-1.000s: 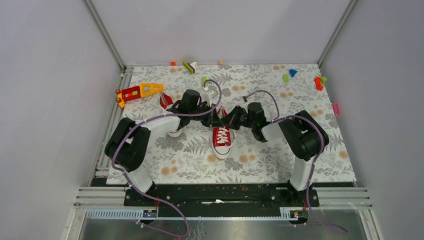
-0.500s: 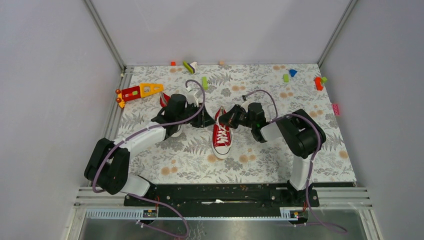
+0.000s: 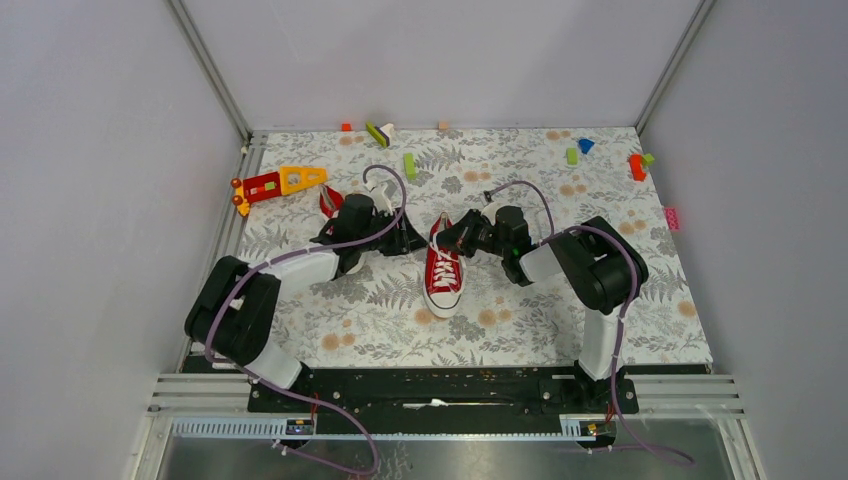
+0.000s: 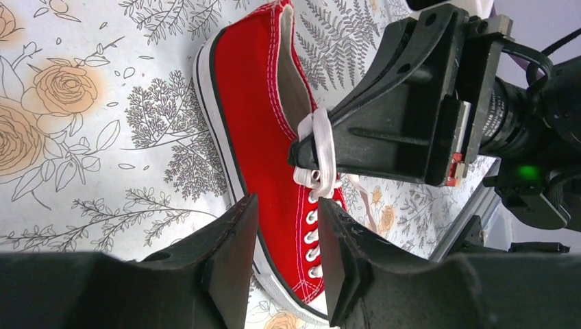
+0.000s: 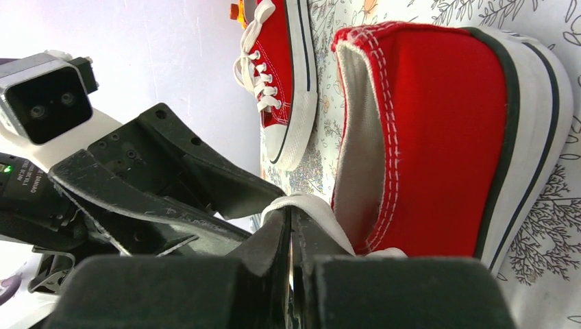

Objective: Tie the shoes

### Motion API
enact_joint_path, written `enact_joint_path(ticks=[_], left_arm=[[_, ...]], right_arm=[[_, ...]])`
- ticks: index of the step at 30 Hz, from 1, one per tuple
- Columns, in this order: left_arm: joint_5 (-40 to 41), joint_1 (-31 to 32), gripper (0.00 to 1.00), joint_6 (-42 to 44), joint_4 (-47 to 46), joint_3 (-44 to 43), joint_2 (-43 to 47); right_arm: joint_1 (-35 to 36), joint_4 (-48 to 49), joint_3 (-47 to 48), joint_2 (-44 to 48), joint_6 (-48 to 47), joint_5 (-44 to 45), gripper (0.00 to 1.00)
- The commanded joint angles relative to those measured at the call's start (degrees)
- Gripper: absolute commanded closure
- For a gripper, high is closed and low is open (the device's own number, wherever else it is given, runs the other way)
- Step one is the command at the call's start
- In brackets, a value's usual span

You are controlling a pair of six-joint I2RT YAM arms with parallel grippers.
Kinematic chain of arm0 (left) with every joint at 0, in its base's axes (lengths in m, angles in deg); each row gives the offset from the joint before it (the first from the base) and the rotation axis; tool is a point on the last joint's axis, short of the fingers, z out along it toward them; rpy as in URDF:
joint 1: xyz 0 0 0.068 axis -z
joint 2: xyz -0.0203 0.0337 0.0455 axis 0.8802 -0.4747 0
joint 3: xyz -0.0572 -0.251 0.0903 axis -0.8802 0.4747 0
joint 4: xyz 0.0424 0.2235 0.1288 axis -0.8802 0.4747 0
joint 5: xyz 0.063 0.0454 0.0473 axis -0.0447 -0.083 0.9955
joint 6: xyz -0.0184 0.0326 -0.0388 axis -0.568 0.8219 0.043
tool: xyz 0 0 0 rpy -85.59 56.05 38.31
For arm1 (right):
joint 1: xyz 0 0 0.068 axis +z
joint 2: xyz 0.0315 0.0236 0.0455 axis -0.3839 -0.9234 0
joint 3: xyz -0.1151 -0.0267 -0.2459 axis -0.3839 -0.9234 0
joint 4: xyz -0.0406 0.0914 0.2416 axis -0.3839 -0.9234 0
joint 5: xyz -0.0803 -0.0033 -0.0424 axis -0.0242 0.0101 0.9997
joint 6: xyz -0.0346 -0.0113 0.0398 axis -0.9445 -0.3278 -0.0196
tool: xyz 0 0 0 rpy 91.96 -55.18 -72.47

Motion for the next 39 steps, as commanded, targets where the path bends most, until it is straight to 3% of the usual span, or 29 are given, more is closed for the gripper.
enact_joint_path(ticks=[1, 25, 27, 32, 35, 39], left_arm=[[-0.6, 0.0, 0.60, -1.7, -6.0, -1.5, -2.1], [-8.1, 0.5, 0.56, -6.3, -14.3, -4.9, -11.8], [-8.0, 0.6, 0.62, -6.2, -15.2, -5.1, -12.2], [-7.4, 0.6, 0.99, -6.7, -19.7, -4.1, -12.5], [-7.9, 0.5, 1.00, -4.0, -17.1, -4.5, -11.2], [-2.6, 0.5, 1.00, 1.4, -6.4, -4.5, -7.2]], right_arm=[[0.0, 1.9, 1.8, 0.4, -0.1, -1.1, 1.00], [0.0, 2.2, 1.8, 0.8, 1.5, -1.5, 1.00], [0.0, 2.1, 1.7, 0.8, 1.3, -1.3, 1.00], [0.0, 2.0, 1.4, 1.0, 1.3, -1.1, 1.00], [0.0, 1.6, 0.8, 1.8, 0.1, -1.0, 0.91], [-0.4, -1.5, -0.4, 4.2, -3.0, 0.1, 0.75]])
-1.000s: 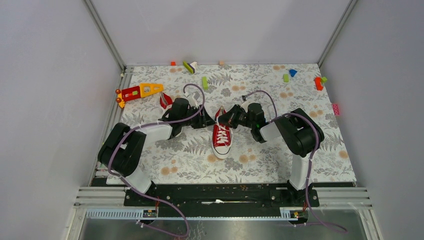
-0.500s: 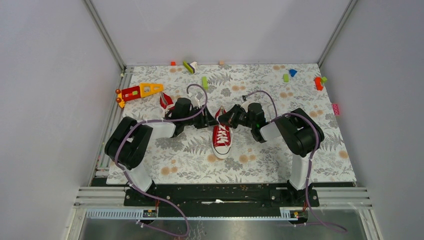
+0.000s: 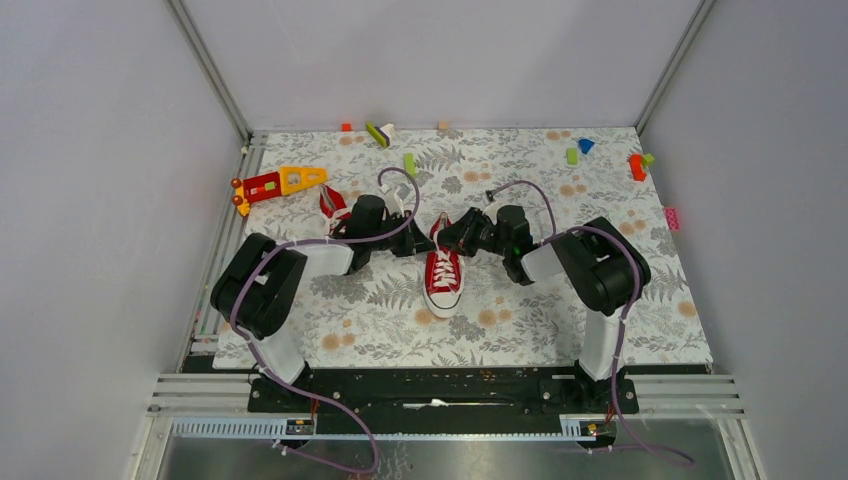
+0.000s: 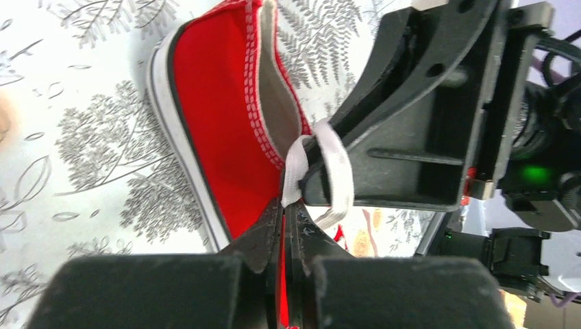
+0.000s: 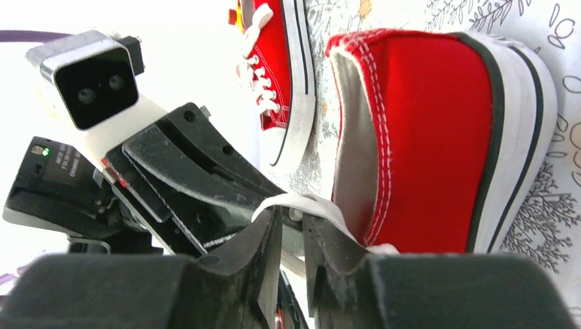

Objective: Tie the shoes

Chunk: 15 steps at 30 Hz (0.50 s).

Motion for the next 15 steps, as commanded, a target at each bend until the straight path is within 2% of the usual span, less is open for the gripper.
enact_joint_path(ticks=[1, 4, 15], left_arm=[[6.2, -0.3, 1.00, 6.9, 7.9, -2.7, 5.4], [9.2, -0.3, 1.00, 8.9, 13.2, -3.3, 6.8], [17.9, 0.4, 1.00, 14.0, 22.5, -2.6, 13.6]], right_arm=[[-0.1, -1.7, -0.7, 4.7, -4.3, -0.2, 0.73], [-0.3, -6.3, -1.4, 7.7, -7.1, 0.9, 0.69], [-0.5, -21.6, -5.2, 19.4, -17.6, 3.1, 0.58]])
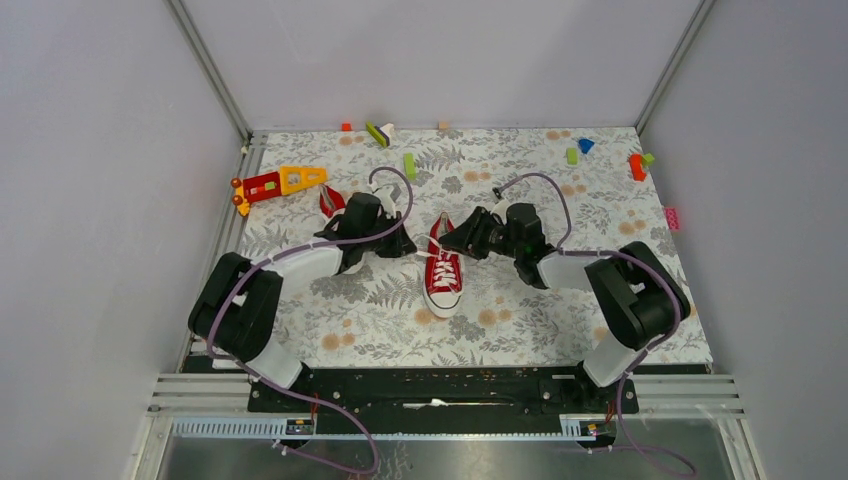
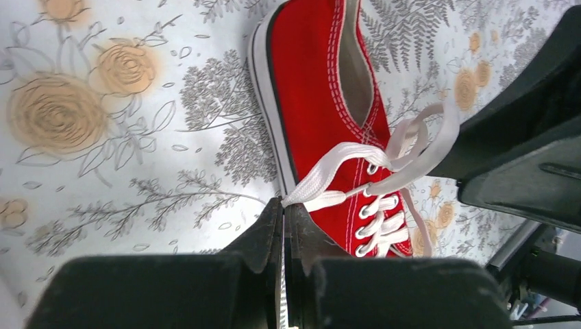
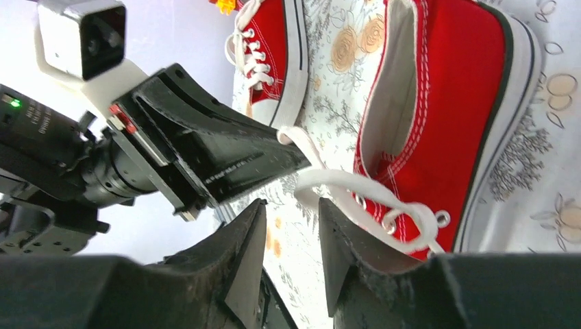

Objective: Tie the shoes

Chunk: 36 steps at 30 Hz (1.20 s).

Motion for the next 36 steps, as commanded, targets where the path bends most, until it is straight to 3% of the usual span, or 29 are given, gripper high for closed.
enact_joint_path(ticks=[1, 10, 18, 27, 32, 36], left_arm=[[6.1, 0.5, 1.00, 3.8, 3.9, -1.3, 5.5], [13.4, 1.0, 1.00, 3.8, 9.7, -0.8, 10.6], [16.7, 0.9, 1.00, 1.1, 8.1, 2.4, 14.6], [17.0, 0.5, 1.00, -0.2, 7.1, 4.4, 15.4], [16.7, -0.7, 1.00, -1.1, 6.9, 5.6, 16.0], [17.5, -2.9, 1.00, -2.6, 8.1, 6.9, 17.0]], right_arm=[[-0.5, -8.8, -2.1, 6.5, -8.1, 2.2, 0.57], [-3.0, -22.4, -7.1, 18.0, -22.0, 3.6, 0.38], [-2.0, -24.8, -7.8, 15.8, -22.2, 3.8, 0.39], [0.3, -16.9, -9.4, 9.5, -16.8, 0.7, 0.47], [0.4, -13.9, -10.5, 9.7, -14.9, 0.3, 0.70], [0.4, -21.4, -8.1, 13.8, -18.0, 3.3, 0.96]])
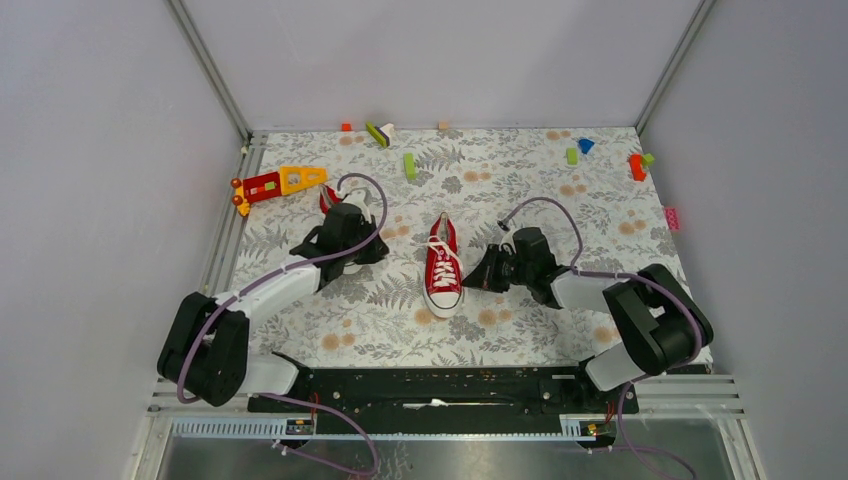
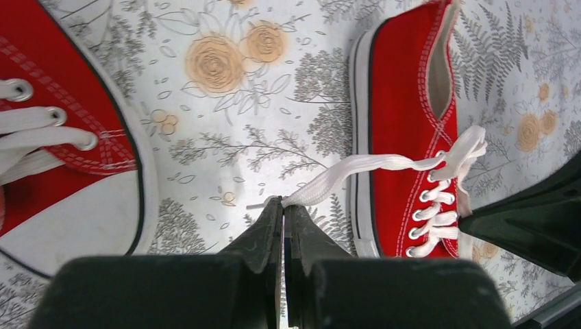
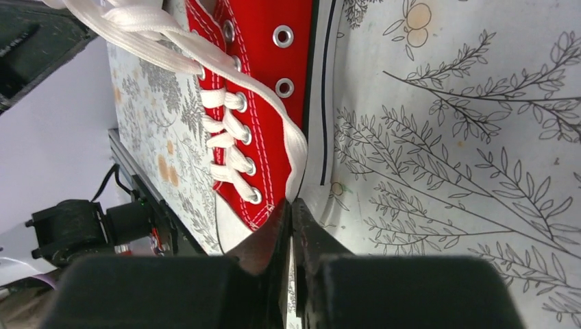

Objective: Tie the shoes

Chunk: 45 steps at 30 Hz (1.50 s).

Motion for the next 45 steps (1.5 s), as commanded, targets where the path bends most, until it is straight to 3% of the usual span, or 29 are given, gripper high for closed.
enact_joint_path(ticks=[1, 9, 18, 29, 34, 36, 38, 40, 43, 45], left_arm=[[2.2, -2.7, 1.00, -2.2, -1.0, 1.7, 3.3], [1.1, -5.8, 1.00, -3.5, -1.8, 5.9, 6.5], [0.5, -5.7, 1.00, -2.9, -2.4, 7.1, 5.8], [3.5, -10.2, 1.00, -6.4, -2.4, 8.2, 1.9], [5.9, -10.4, 1.00, -6.9, -2.4, 8.4, 0.4], [4.8, -9.5, 1.00, -4.8, -2.2, 7.6, 0.4], [6.9, -6.5, 0.97, -2.2, -0.9, 6.4, 1.8], [12.7, -2.1, 0.74, -0.1, 1.7, 4.8, 3.9], [17.3, 2.1, 0.51, 2.3, 3.8, 2.4, 5.9], [17.2, 3.0, 0.45, 4.0, 3.8, 0.7, 6.0]], right_arm=[[0.5, -5.6, 2.8, 5.8, -3.0, 3.3, 0.99], [-1.9, -29.8, 8.8, 13.9, -9.5, 18.8, 1.00], [-11.2, -40.7, 6.3, 23.5, -4.0, 40.2, 1.00], [-15.3, -42.6, 8.7, 21.2, 1.9, 43.8, 1.00], [-15.3, -37.0, 9.7, 19.1, -4.5, 34.3, 1.00], [-15.3, -34.3, 8.8, 19.2, -5.8, 30.7, 0.89], [-15.2, -32.2, 7.9, 19.6, -8.8, 25.0, 0.63], [-14.7, -31.7, 8.0, 20.1, -10.4, 21.9, 0.48], [-12.2, -32.4, 9.3, 21.6, -12.9, 20.8, 0.40], [-9.5, -33.1, 10.2, 22.5, -14.5, 21.3, 0.39]])
